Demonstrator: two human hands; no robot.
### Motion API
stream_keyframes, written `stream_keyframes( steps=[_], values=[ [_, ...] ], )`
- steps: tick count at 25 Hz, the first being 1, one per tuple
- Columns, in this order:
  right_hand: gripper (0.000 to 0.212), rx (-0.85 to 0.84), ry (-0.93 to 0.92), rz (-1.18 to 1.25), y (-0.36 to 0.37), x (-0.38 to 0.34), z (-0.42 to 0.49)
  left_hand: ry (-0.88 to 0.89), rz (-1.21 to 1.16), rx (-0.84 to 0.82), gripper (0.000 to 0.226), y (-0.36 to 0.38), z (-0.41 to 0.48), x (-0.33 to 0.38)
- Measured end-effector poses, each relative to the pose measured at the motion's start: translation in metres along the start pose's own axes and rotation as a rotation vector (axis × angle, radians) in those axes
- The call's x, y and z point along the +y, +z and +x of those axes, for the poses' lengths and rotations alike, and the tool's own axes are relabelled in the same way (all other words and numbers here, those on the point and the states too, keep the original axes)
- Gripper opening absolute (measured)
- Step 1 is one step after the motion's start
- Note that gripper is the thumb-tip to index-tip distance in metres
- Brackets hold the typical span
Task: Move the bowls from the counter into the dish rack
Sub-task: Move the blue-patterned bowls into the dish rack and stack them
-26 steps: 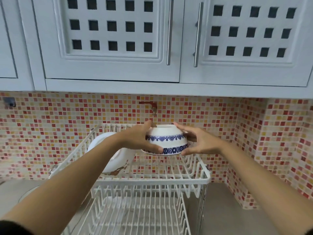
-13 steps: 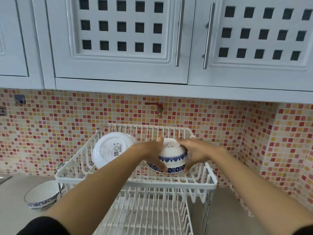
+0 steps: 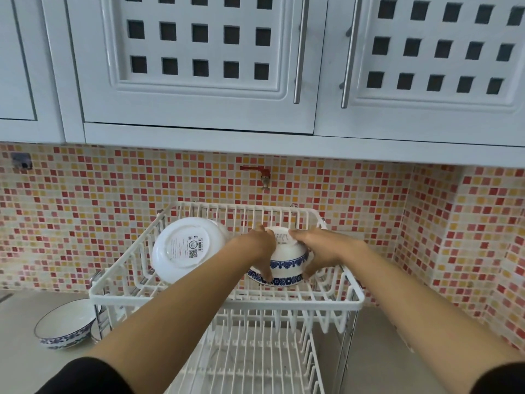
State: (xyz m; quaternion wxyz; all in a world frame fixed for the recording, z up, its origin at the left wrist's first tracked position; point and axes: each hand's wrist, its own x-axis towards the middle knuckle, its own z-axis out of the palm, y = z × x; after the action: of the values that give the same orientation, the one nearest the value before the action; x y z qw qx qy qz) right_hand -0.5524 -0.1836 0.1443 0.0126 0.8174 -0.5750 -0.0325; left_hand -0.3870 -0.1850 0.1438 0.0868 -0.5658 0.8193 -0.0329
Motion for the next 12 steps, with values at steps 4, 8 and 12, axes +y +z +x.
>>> stream_keyframes(
  steps=[4,8,12],
  values=[
    [0.091,0.047,-0.018,-0.035,-0.022,-0.009,-0.007,0.084,-0.015,0.132,0.072,-0.022,-0.021,-0.010],
    [0.064,0.266,-0.099,0.006,-0.054,-0.051,0.004,0.078,-0.053,0.380,0.057,-0.049,-0.059,-0.051],
    [0.061,0.291,-0.154,0.023,-0.078,-0.130,0.042,-0.122,-0.106,0.408,0.053,-0.047,-0.103,-0.146]
  ],
)
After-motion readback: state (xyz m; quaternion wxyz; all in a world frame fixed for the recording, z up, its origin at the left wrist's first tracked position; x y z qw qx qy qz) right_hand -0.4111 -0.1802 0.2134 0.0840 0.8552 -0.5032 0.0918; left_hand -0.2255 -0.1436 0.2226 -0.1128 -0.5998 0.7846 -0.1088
